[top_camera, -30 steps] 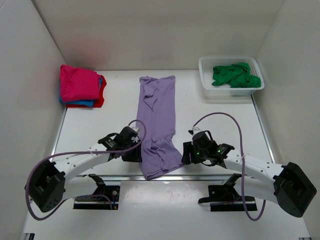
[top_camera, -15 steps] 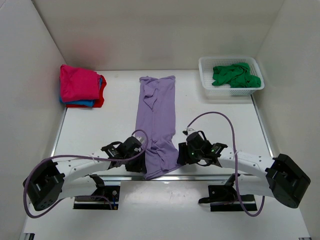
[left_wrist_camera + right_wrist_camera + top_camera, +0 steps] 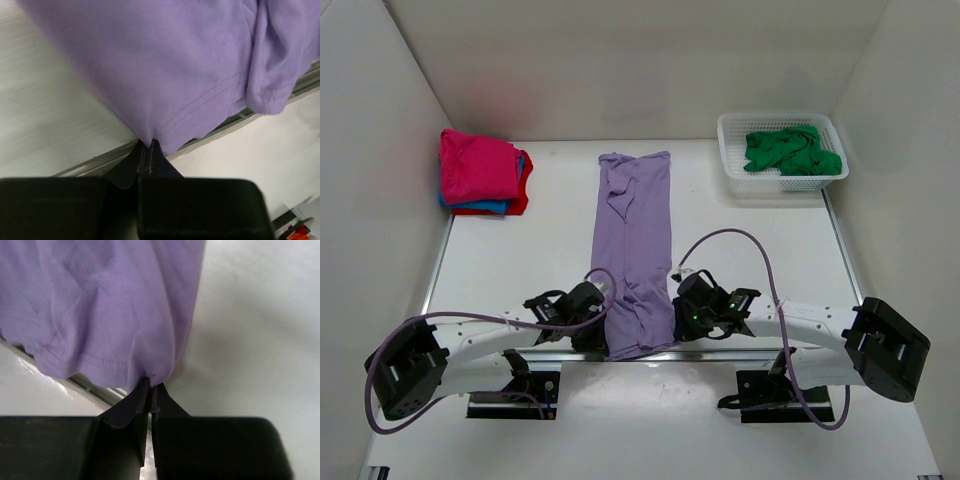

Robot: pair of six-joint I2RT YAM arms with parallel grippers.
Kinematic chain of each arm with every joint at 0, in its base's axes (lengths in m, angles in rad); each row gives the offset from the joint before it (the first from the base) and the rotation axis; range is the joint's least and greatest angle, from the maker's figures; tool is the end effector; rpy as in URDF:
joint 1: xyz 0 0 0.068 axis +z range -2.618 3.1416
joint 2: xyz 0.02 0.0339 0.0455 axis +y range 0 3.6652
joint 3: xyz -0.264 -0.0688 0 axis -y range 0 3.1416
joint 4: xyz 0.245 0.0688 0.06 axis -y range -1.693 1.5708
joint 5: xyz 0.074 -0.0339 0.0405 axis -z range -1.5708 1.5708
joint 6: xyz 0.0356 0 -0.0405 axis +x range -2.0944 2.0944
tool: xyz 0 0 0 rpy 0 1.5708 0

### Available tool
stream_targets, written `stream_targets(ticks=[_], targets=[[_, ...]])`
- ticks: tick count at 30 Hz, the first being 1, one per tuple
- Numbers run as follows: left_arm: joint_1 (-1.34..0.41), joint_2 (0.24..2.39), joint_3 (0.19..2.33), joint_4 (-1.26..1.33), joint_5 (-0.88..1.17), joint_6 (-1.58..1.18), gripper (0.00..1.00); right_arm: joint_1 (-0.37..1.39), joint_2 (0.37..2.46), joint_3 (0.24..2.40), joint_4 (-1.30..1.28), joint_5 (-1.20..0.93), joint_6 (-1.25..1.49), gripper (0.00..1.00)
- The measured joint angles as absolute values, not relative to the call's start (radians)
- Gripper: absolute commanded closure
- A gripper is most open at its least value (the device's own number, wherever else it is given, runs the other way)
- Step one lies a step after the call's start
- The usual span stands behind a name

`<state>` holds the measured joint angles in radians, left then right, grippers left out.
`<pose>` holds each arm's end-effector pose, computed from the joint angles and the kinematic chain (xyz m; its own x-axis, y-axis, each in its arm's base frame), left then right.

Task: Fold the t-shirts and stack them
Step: Grab the bottom of the folded rectangular tshirt with both arms, then fold the folded rectangular tshirt in 1/3 of the way

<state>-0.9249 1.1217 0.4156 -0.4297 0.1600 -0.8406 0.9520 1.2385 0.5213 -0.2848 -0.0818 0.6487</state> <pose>0.1018 -0.1445 0.1390 -0.9816 0.0803 -0.1734 0.1461 0.9002 -0.4103 0.1235 0.1784 0.1550 -0.8954 -0.2193 -0.3876 -0.3720 0.8468 0.3803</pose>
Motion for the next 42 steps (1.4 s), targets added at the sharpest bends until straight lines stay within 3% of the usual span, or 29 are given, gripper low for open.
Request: stream_targets(ticks=[9,18,24,31,42], targets=[[-0.85,0.835,0.424,-0.597,0.104,-0.838,1.0,1.08,1.132,0.546,-0.407,-0.051,0.72,0.99],[-0.72,0.805,0.48,-0.758,0.129,-0.779,1.0,0.978,1.098,0.653,-0.516,-0.128,0.693,1.0],[-0.49,0.913,0.701,-0.794,0.176,-0.654,1.0,0.81,1.181,0.848,-0.591,-0.239,0.564,1.0],[-0.416,1.197,0.88,-0.69,0.223,-0.555,1.0,0.546,1.378,1.008,-0.624,-0.378,0.379,1.0],[-0.268,1.481,1.048,-0.556,0.262,-0.489,1.0,0.462,1.689,1.295,-0.634,-0.438,0.221,0.99]])
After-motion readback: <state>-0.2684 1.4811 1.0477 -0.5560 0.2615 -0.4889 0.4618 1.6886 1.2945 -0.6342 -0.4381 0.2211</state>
